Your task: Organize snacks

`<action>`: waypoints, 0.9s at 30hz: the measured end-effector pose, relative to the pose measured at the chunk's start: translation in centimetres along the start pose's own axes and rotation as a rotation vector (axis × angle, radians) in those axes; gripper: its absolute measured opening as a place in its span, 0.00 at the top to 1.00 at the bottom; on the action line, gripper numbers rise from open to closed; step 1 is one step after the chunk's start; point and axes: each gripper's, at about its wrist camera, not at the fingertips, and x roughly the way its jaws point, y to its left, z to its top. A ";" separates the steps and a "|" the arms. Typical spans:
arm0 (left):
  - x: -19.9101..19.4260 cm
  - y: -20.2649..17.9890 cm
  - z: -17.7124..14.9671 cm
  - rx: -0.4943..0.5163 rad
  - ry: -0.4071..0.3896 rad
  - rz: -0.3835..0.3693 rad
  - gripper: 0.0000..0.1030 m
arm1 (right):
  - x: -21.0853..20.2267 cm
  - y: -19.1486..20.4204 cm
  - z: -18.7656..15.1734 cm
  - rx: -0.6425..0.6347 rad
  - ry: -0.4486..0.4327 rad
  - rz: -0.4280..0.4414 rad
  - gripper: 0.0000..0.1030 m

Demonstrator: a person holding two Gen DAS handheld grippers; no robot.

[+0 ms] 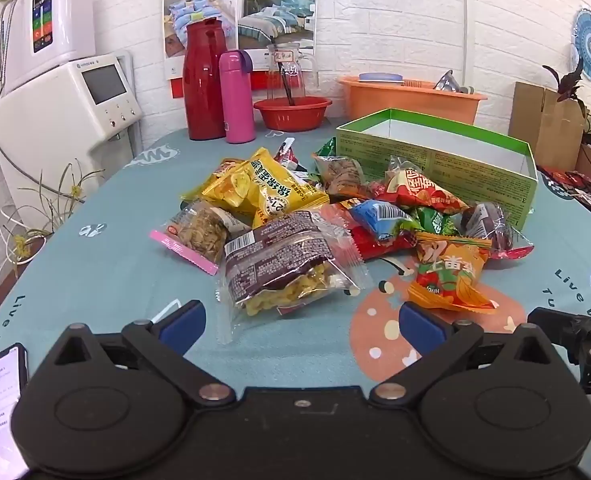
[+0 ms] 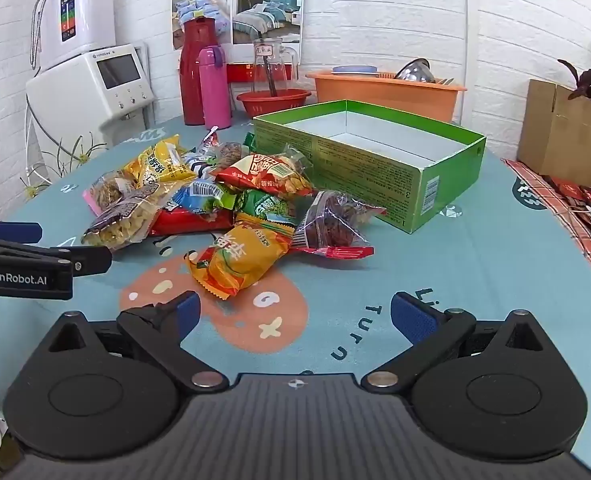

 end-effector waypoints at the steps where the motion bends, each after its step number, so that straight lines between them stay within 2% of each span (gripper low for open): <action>1: 0.0 0.0 0.0 0.000 0.003 -0.002 0.00 | 0.0 0.0 0.0 -0.001 0.004 -0.001 0.00; 27: 0.7 0.1 -0.2 0.001 0.000 -0.002 0.00 | 0.6 0.1 -0.1 0.002 0.013 -0.002 0.00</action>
